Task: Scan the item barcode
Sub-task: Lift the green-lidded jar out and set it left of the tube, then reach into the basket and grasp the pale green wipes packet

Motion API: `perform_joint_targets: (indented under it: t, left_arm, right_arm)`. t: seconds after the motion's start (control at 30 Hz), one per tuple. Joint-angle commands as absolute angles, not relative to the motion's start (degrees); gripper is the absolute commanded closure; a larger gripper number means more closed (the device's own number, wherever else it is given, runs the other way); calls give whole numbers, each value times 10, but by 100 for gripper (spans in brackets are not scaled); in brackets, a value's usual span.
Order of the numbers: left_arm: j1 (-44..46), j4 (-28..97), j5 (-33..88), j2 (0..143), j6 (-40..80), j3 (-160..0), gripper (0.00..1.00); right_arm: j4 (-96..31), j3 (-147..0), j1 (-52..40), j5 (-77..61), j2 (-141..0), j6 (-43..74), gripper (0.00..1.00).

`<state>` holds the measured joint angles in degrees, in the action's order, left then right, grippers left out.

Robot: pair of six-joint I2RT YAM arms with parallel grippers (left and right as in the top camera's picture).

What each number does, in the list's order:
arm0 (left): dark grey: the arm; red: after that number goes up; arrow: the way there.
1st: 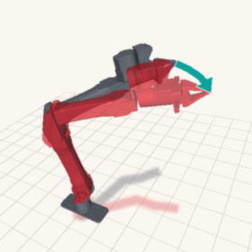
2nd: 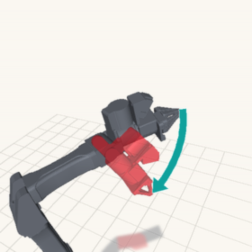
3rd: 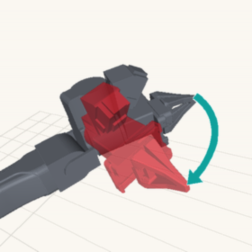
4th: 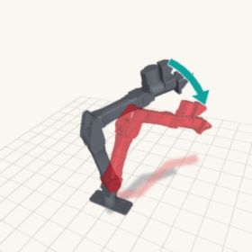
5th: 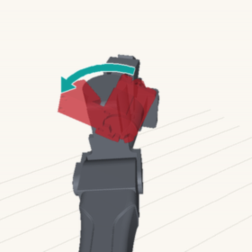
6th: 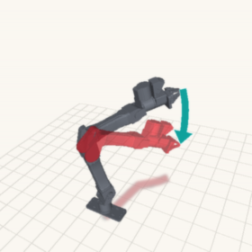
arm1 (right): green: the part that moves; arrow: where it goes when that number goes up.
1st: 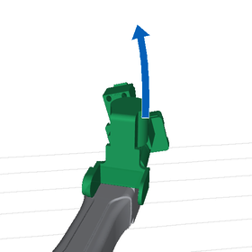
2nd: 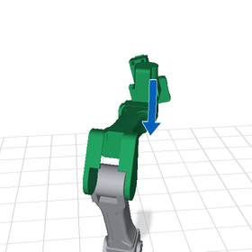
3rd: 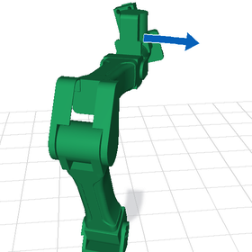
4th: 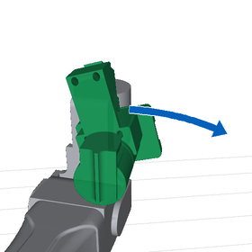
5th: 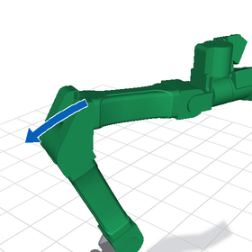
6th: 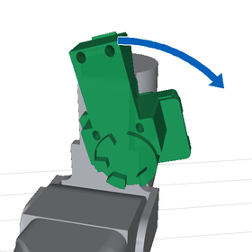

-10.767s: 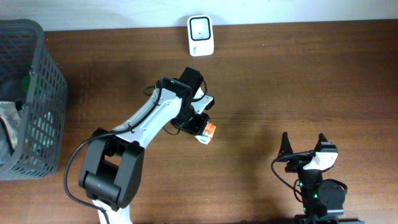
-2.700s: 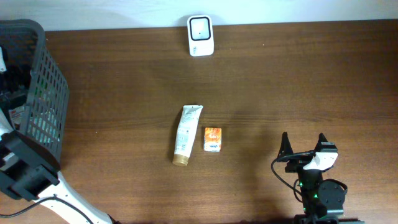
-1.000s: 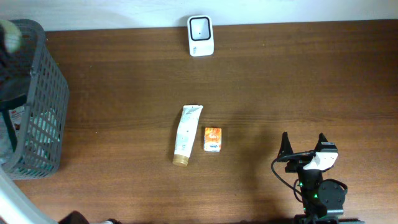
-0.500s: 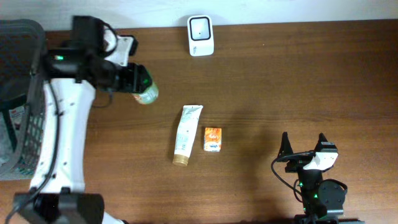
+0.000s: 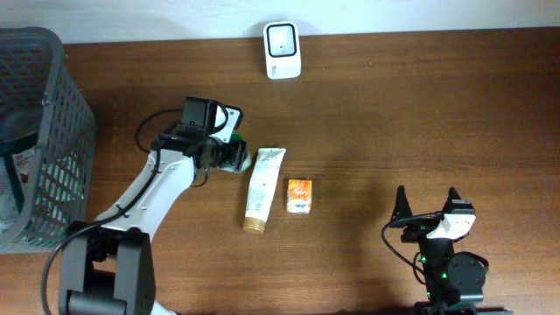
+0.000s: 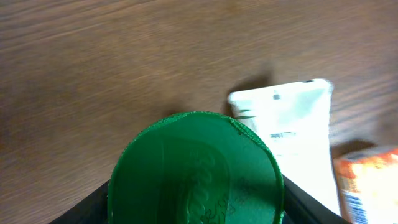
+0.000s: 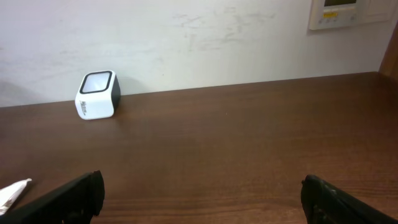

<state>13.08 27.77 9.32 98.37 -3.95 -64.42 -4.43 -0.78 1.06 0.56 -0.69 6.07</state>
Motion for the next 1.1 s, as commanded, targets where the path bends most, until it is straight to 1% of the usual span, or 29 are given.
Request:
perform_joint_targets:
  t: [0.0, 0.03, 0.07, 0.1, 0.13, 0.23, 0.27, 0.4, 0.57, 0.67, 0.77, 0.9, 0.97, 1.03, 1.07]
  left_arm:
    - [133, 270, 34, 977, -34, -638, 51]
    - [133, 270, 36, 980, -34, -638, 47]
    - [133, 270, 37, 984, -34, -638, 39]
    - [133, 270, 48, 992, -34, -638, 26]
    - [133, 270, 51, 997, -34, -638, 18]
    - [133, 268, 51, 996, -35, -642, 2]
    - [133, 271, 51, 995, -35, -652, 1]
    - [120, 336, 51, 936, -35, -755, 1]
    - [75, 433, 51, 876, -35, -905, 1]
    - [18, 508, 51, 876, -35, -1021, 0]
    - [-45, 542, 51, 876, -34, -1103, 0]
    - [-149, 546, 30, 876, -27, -1126, 2]
    - [-221, 546, 30, 876, 13, -1126, 2]
    - [-278, 550, 32, 876, 31, -1126, 4]
    - [-305, 557, 29, 876, 37, -1126, 0]
  right_arm:
    - [-46, -3, 7, 5, -3, 64, 2]
    - [-46, -3, 7, 5, -3, 64, 2]
    - [-46, -3, 7, 5, -3, 64, 2]
    - [-46, -3, 7, 5, -3, 64, 2]
    - [-46, -3, 7, 5, -3, 64, 2]
    - [-46, -3, 7, 5, -3, 64, 2]
    - [-46, -3, 7, 5, -3, 64, 2]
    - [-46, -3, 7, 5, -3, 64, 2]
    - [-46, -3, 7, 5, -3, 64, 2]
    - [-46, -3, 7, 5, -3, 64, 2]
    - [-46, -3, 7, 5, -3, 64, 2]
    - [-46, -3, 7, 5, -3, 64, 2]
    - [-46, -3, 7, 5, -3, 64, 2]
    - [-46, -3, 7, 5, -3, 64, 2]
    - [-46, -3, 7, 5, -3, 64, 2]
